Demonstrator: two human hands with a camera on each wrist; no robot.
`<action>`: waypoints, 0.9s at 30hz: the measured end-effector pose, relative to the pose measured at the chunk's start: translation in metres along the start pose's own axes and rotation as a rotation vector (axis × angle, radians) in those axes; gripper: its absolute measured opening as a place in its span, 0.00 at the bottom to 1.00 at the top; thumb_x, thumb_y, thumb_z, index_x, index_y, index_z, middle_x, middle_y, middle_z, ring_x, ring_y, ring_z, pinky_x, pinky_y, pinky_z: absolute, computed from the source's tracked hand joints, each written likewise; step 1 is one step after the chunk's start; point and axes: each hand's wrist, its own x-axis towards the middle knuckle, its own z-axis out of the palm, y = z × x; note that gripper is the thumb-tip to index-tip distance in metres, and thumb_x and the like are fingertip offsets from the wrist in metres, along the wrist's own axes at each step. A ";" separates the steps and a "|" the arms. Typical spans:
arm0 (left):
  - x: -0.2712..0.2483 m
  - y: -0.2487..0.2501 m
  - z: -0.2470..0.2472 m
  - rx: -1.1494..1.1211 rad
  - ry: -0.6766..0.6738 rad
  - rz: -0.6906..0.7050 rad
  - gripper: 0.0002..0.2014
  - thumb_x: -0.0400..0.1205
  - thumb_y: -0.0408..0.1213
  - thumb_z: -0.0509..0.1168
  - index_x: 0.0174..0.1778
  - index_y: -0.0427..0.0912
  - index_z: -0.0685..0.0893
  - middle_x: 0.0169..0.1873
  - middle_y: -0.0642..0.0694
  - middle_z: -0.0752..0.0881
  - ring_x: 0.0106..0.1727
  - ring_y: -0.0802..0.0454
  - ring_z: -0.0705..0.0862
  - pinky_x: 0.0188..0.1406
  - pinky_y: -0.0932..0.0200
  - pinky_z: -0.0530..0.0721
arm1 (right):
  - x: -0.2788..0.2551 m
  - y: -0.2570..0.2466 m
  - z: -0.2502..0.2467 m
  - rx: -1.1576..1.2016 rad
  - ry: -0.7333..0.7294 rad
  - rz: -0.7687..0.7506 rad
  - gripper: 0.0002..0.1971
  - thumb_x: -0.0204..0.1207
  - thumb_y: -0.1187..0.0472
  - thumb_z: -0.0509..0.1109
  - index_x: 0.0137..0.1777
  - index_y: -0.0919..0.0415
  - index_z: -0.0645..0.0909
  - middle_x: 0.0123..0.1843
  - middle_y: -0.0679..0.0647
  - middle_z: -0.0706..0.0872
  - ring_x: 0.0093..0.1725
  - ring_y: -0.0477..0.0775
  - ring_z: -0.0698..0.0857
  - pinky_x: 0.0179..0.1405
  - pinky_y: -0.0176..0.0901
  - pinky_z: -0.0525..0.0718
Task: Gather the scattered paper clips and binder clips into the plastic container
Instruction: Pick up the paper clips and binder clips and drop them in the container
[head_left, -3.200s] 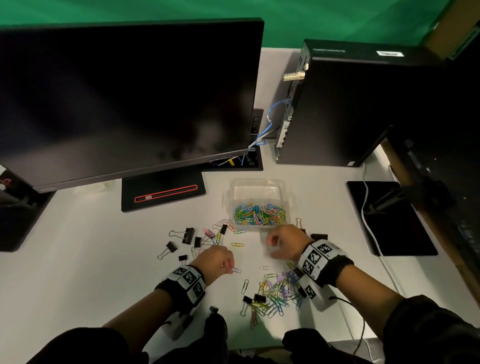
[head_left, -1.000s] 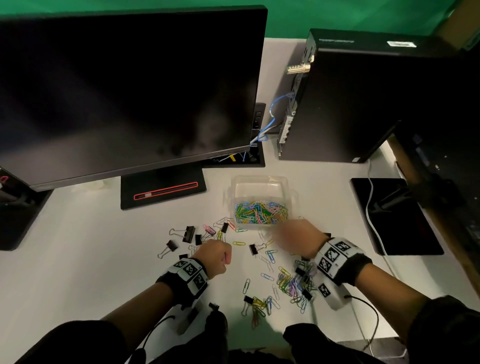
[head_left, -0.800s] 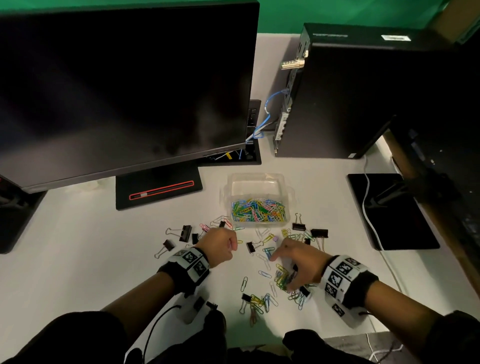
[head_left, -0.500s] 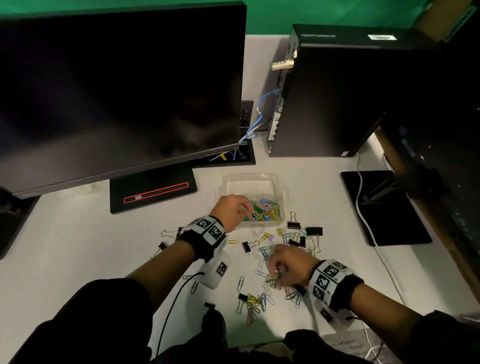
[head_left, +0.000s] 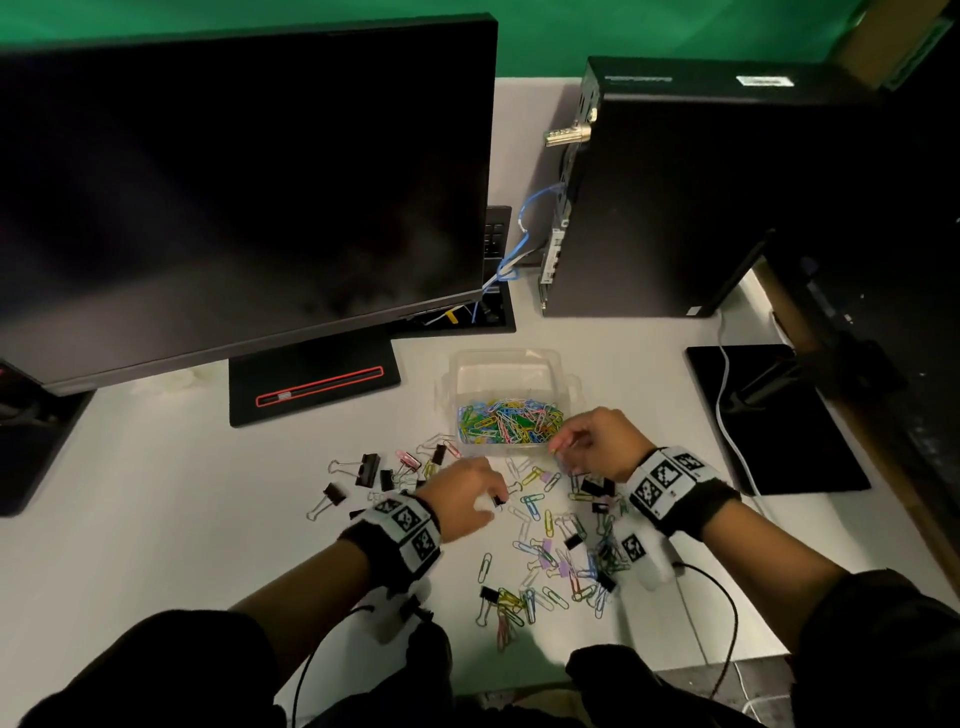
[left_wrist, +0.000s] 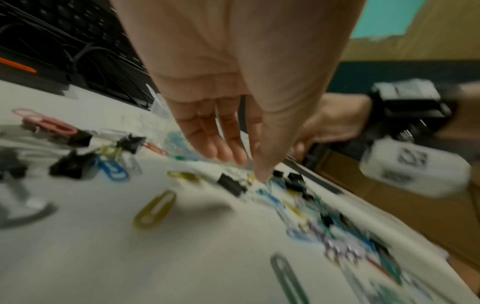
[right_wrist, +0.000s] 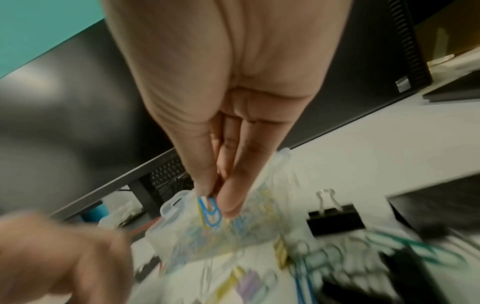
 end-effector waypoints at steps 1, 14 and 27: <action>0.000 0.001 0.006 0.022 -0.046 0.014 0.16 0.78 0.35 0.66 0.62 0.44 0.81 0.60 0.43 0.78 0.62 0.48 0.76 0.64 0.57 0.73 | 0.003 -0.004 -0.004 0.024 0.023 -0.001 0.09 0.71 0.74 0.71 0.41 0.58 0.86 0.38 0.55 0.88 0.35 0.52 0.87 0.41 0.41 0.88; 0.021 0.017 0.043 0.107 -0.073 -0.047 0.42 0.70 0.46 0.75 0.77 0.40 0.62 0.69 0.40 0.66 0.68 0.42 0.71 0.71 0.47 0.73 | 0.038 -0.031 -0.005 -0.023 0.255 -0.042 0.09 0.70 0.68 0.72 0.49 0.59 0.86 0.45 0.52 0.86 0.41 0.51 0.83 0.45 0.38 0.80; 0.027 0.009 0.046 0.012 -0.009 -0.024 0.16 0.77 0.39 0.69 0.61 0.42 0.78 0.61 0.41 0.72 0.60 0.42 0.77 0.63 0.50 0.76 | -0.026 0.012 0.016 -0.451 -0.249 -0.041 0.18 0.65 0.61 0.77 0.56 0.56 0.83 0.55 0.51 0.84 0.43 0.42 0.75 0.41 0.29 0.70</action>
